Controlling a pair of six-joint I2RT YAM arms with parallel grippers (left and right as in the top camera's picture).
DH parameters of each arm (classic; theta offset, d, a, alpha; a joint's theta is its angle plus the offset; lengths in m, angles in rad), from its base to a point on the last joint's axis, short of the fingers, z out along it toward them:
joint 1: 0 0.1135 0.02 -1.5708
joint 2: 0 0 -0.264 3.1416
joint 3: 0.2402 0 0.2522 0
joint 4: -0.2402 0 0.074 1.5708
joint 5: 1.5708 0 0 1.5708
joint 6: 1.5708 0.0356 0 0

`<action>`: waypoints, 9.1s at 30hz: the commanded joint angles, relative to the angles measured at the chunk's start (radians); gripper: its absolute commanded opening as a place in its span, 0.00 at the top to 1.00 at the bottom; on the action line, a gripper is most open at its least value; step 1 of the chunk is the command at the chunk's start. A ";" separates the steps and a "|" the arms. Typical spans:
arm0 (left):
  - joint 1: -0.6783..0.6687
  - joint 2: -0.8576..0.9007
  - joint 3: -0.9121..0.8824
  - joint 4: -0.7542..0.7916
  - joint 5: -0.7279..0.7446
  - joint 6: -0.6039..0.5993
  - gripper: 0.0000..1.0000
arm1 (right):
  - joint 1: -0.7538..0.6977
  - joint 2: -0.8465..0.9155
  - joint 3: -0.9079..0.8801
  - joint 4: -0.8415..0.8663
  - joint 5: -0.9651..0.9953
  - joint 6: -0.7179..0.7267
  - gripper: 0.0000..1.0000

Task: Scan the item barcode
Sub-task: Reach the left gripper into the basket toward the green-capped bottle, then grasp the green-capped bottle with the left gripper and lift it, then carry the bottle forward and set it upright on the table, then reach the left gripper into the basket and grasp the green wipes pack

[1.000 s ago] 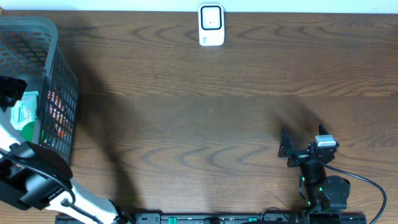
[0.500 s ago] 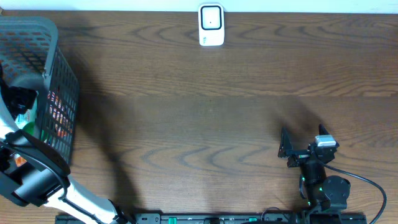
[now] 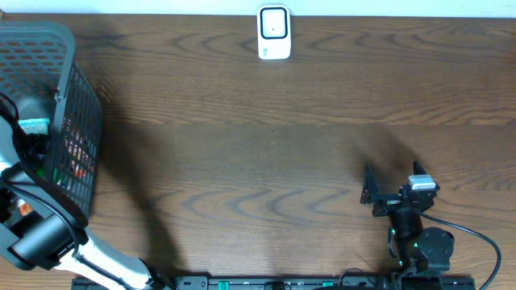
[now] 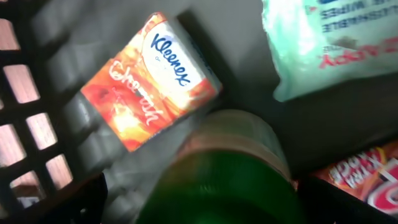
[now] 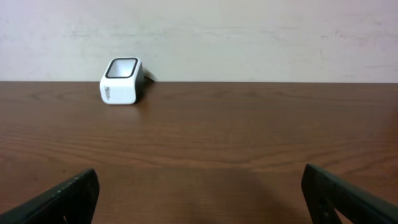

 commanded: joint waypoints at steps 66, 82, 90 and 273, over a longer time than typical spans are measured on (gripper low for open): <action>0.019 -0.034 0.056 -0.058 0.141 0.010 0.02 | -0.003 -0.001 -0.002 -0.003 0.005 0.010 0.01; 0.020 -0.011 -0.174 0.111 0.140 0.010 0.02 | -0.003 -0.001 -0.002 -0.003 0.005 0.010 0.01; 0.020 -0.011 -0.180 0.142 0.140 0.011 0.23 | -0.003 -0.001 -0.002 -0.003 0.005 0.010 0.01; 0.024 0.268 -0.237 0.735 0.222 -0.163 0.01 | -0.003 -0.001 -0.002 -0.003 0.005 0.010 0.01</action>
